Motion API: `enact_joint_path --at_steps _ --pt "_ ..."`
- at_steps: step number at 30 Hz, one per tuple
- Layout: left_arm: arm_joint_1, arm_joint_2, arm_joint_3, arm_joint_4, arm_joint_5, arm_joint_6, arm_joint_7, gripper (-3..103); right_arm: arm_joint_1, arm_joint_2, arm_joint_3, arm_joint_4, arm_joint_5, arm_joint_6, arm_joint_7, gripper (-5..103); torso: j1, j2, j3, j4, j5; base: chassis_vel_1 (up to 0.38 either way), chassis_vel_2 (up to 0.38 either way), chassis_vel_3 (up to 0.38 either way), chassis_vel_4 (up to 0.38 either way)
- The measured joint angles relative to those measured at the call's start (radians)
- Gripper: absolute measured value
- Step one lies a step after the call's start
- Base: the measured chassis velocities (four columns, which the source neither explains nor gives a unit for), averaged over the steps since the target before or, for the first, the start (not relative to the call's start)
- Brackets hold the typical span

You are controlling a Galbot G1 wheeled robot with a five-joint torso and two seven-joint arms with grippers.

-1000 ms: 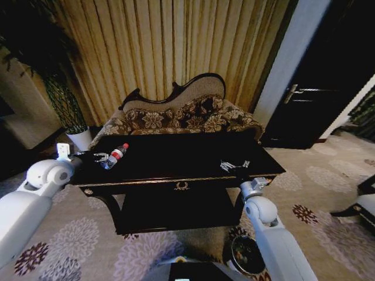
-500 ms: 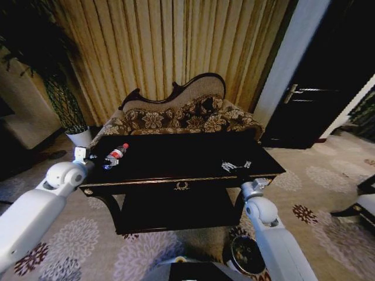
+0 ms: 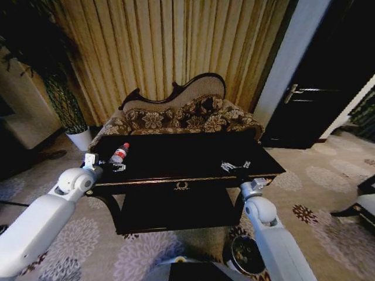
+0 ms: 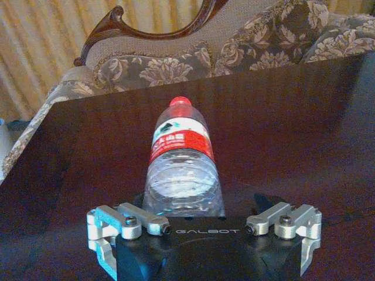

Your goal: Move to the front of the table and place the trash on the table into the trash bin.

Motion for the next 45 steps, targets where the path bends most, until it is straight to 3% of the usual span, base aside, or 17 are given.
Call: enact_joint_path --at_steps 13,16,19,26,28,34,36,37,40,43,44,45 --pt "0.026 -0.002 -0.024 -0.007 0.0 0.0 -0.003 103 0.001 -0.005 -0.002 -0.002 -0.003 0.0 0.0 100 0.0 0.0 0.0 0.0 0.0 0.0 0.0 0.0 0.0" --pt "0.033 -0.002 -0.029 -0.012 0.0 0.0 -0.003 99 0.001 -0.006 -0.002 -0.002 -0.003 0.0 0.0 100 0.0 0.0 0.0 0.0 -0.0001 0.0 0.0 0.0 0.0" --pt "0.039 -0.003 -0.035 -0.02 -0.005 0.0 -0.002 85 -0.002 -0.006 0.0 -0.001 -0.001 0.0 0.0 100 0.0 0.0 0.0 -0.0001 0.0 0.0 0.0 0.0 0.0" --pt "0.048 -0.003 -0.042 -0.03 -0.006 -0.001 -0.001 68 -0.002 -0.008 0.002 -0.002 0.003 0.001 0.0 100 0.0 0.0 0.0 0.0 0.0 0.0 0.0 0.0 0.0" --pt "0.055 -0.005 -0.049 -0.035 -0.006 -0.002 -0.001 54 -0.001 -0.009 0.004 -0.01 0.003 0.005 0.0 100 0.0 0.0 0.0 -0.0001 0.0 0.0 0.0 0.0 0.0" --pt "0.081 -0.012 -0.076 -0.065 0.033 -0.004 0.011 44 -0.005 -0.008 0.006 -0.023 0.003 0.017 0.0 100 0.0 0.0 0.0 -0.0001 -0.0002 0.0 0.0 0.0 0.0" --pt "0.109 -0.013 -0.097 -0.091 0.137 -0.044 0.062 42 -0.005 -0.007 0.006 -0.027 0.003 0.024 0.0 100 0.0 0.0 0.0 0.0 -0.0001 0.0 0.0 0.0 0.0" --pt "0.109 -0.013 -0.097 -0.091 0.137 -0.044 0.062 42 -0.005 -0.007 0.006 -0.027 0.003 0.024 0.0 100 0.0 0.0 0.0 0.0 -0.0001 0.0 0.0 0.0 0.0" --pt "0.156 -0.009 -0.144 -0.149 0.27 -0.115 0.131 42 0.0 -0.005 0.004 -0.015 0.004 0.026 0.0 100 0.0 0.0 0.0 -0.0001 0.0001 0.0 0.0 0.0 0.0" --pt "0.178 -0.004 -0.164 -0.173 0.322 -0.159 0.159 42 0.001 -0.006 0.004 0.0 0.01 0.026 0.0 100 0.0 0.0 0.0 0.0 -0.0001 0.0 0.0 0.0 0.0" --pt "0.199 0.001 -0.18 -0.189 0.385 -0.214 0.187 42 0.001 -0.007 0.002 0.013 0.018 0.024 0.0 100 0.0 0.0 0.0 -0.0001 0.0001 0.0 0.0 0.0 0.0" --pt "0.226 0.007 -0.198 -0.202 0.458 -0.305 0.229 42 -0.002 -0.012 -0.004 0.033 0.036 0.017 0.0 100 0.0 0.0 0.0 0.0001 0.0 0.0 0.0 0.0 0.0"
